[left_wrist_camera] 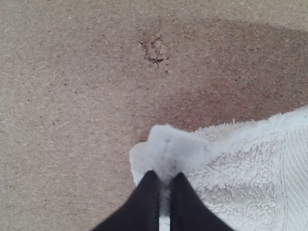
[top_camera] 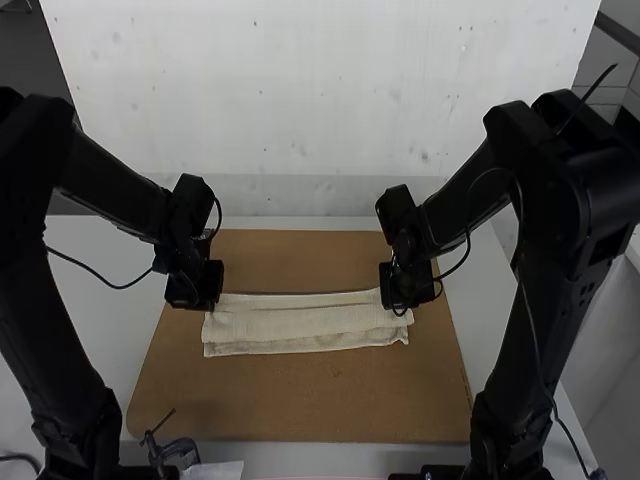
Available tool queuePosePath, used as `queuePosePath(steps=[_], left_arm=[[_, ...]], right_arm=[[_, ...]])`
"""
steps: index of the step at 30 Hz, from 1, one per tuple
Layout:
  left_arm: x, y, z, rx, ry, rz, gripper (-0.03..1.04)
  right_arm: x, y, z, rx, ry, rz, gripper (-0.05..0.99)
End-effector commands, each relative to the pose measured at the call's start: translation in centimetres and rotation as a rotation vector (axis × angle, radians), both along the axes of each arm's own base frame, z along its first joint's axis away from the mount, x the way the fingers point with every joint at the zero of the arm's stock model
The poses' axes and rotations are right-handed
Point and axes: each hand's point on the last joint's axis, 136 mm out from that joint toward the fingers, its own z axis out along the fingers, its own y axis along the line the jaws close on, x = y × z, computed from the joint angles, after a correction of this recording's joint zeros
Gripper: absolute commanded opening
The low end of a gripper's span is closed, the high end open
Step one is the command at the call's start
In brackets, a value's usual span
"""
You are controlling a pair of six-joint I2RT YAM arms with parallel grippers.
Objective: Fold the towel.
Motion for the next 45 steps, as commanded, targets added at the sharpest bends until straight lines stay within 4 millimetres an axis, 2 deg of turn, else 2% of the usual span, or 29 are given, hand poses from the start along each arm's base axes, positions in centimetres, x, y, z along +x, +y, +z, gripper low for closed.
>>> queuePosePath(steps=[1, 2, 3, 4, 5, 7, 9, 14, 19, 23, 24, 29, 33, 39, 45], left_arm=[[0.0, 0.5, 0.2, 0.025, -0.014, 0.011, 0.22], [0.0, 0.5, 0.2, 0.023, -0.012, 0.008, 0.38], [0.0, 0.6, 0.2, 0.025, -0.009, 0.007, 0.53], [-0.1, 0.8, 0.1, 0.021, -0.003, 0.007, 0.69], [-0.2, 0.8, 0.1, 0.007, 0.002, 0.002, 0.82], [-0.1, 1.1, 0.3, -0.006, 0.006, 0.015, 0.95], [0.0, 1.6, 0.7, -0.015, 0.000, 0.031, 0.99], [0.6, 2.7, 2.8, -0.022, -0.061, 0.051, 0.99], [1.0, 2.8, 4.9, -0.034, -0.126, 0.048, 0.99], [1.1, 2.8, 5.3, -0.039, -0.138, 0.048, 0.98], [1.1, 2.8, 5.3, -0.039, -0.138, 0.048, 0.98], [1.2, 3.4, 5.5, -0.045, -0.145, 0.063, 0.98], [1.2, 3.6, 5.7, -0.055, -0.148, 0.068, 0.98], [0.9, 3.9, 5.5, -0.052, -0.138, 0.076, 0.98], [0.8, 4.1, 6.2, -0.054, -0.158, 0.082, 0.97]], right_arm=[[1.2, -0.3, 1.0, -0.022, -0.043, -0.032, 0.27], [1.2, -0.5, 0.9, -0.018, -0.037, -0.039, 0.49], [1.0, -0.4, 0.9, -0.009, -0.026, -0.040, 0.62], [0.9, -0.4, 1.0, 0.005, -0.018, -0.053, 0.72], [0.8, -0.6, 1.0, 0.010, -0.011, -0.059, 0.77], [0.8, -0.8, 1.3, 0.030, -0.007, -0.081, 0.80], [0.7, -1.1, 1.7, 0.050, -0.001, -0.097, 0.80], [0.0, -0.9, 1.3, 0.142, 0.073, -0.139, 0.80], [-1.0, -0.6, -1.1, 0.166, 0.193, -0.173, 0.80], [-1.5, -0.7, -2.9, 0.145, 0.254, -0.189, 0.79], [-1.7, -0.8, -3.2, 0.139, 0.269, -0.192, 0.77], [-2.8, -0.4, -4.1, 0.113, 0.327, -0.186, 0.26], [-3.0, -0.3, -4.0, 0.105, 0.340, -0.182, 0.01], [-2.8, -1.7, -3.7, 0.105, 0.338, -0.216, 0.02], [-1.5, -5.5, -1.6, 0.123, 0.281, -0.262, 0.02]])
